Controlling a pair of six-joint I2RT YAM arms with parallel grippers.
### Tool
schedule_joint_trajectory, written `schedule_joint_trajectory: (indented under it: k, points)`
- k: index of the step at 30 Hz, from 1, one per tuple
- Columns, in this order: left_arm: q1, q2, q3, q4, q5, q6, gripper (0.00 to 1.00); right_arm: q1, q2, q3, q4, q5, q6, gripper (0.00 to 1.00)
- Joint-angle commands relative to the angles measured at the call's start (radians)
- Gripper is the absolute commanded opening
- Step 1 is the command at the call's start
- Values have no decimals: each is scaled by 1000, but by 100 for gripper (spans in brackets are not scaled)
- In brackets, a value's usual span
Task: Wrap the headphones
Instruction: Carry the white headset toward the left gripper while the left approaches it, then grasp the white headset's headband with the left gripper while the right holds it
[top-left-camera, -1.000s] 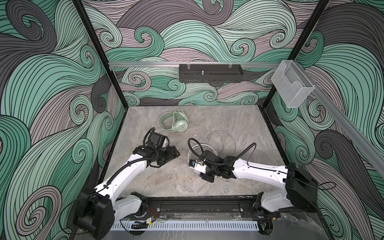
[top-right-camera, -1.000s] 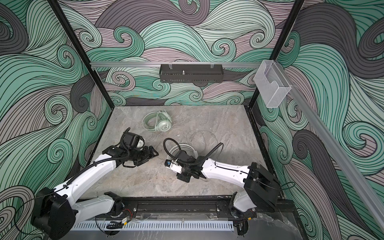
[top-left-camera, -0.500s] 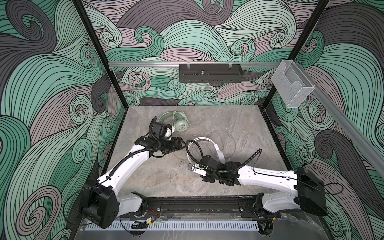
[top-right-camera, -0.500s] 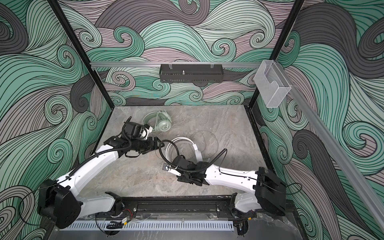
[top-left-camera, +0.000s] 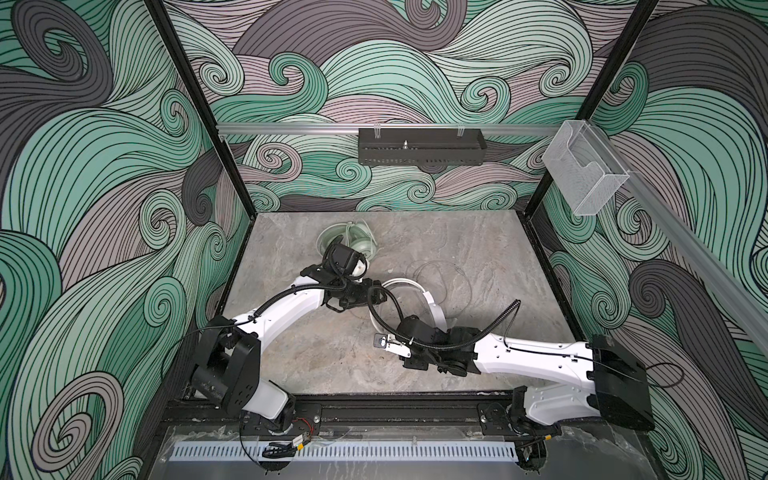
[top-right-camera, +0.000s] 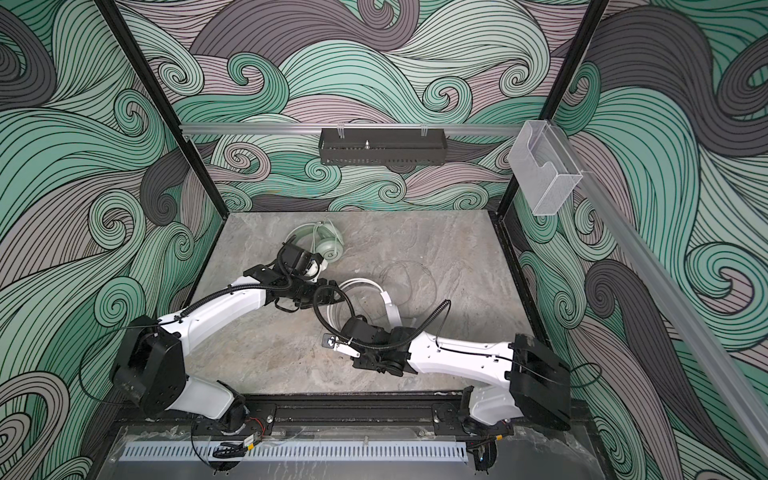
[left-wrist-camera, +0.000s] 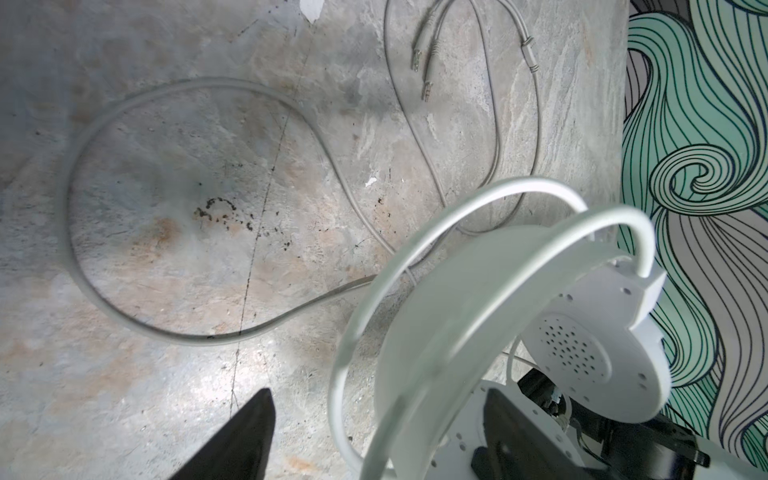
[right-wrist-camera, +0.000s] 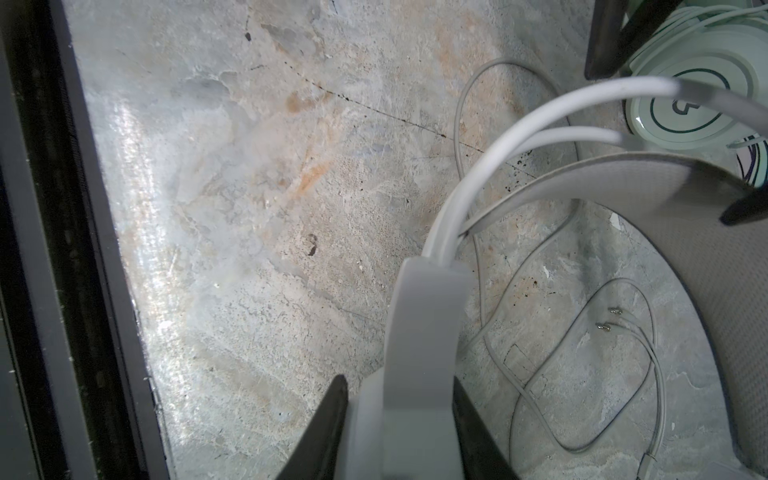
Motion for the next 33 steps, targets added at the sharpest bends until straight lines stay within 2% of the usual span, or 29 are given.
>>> schedule_joint_trajectory:
  k: [1,3,6,9,11,13,15,19,22,24,29,33]
  points:
    - [-19,41,51,4,-59,21,79,10,-36,25,16,23,-1,31]
    - [-27,61,71,-18,-114,21,73,14,-40,26,17,25,-2,31]
    - [-29,66,77,-15,-160,21,56,22,-50,26,-21,35,4,32]
    - [-33,74,84,-15,-181,41,52,28,-71,18,-27,39,12,33]
    - [-36,73,86,-15,-186,57,39,30,-81,16,-34,40,18,34]
    - [-40,54,72,3,-193,66,30,31,-79,21,-47,43,25,36]
    - [-41,36,62,21,-198,75,24,31,-70,35,-69,40,38,42]
    - [-44,-5,59,30,-221,123,0,32,-89,83,-130,-14,72,60]
    - [-43,-43,71,11,-258,173,0,30,-159,130,-196,-102,117,74]
    - [-43,-64,73,9,-280,212,0,28,-217,153,-225,-168,155,79]
    - [-43,-122,71,23,-344,272,0,4,-296,197,-333,-213,270,96]
    - [-47,-147,59,51,-349,289,0,-50,-354,225,-388,-188,328,99]
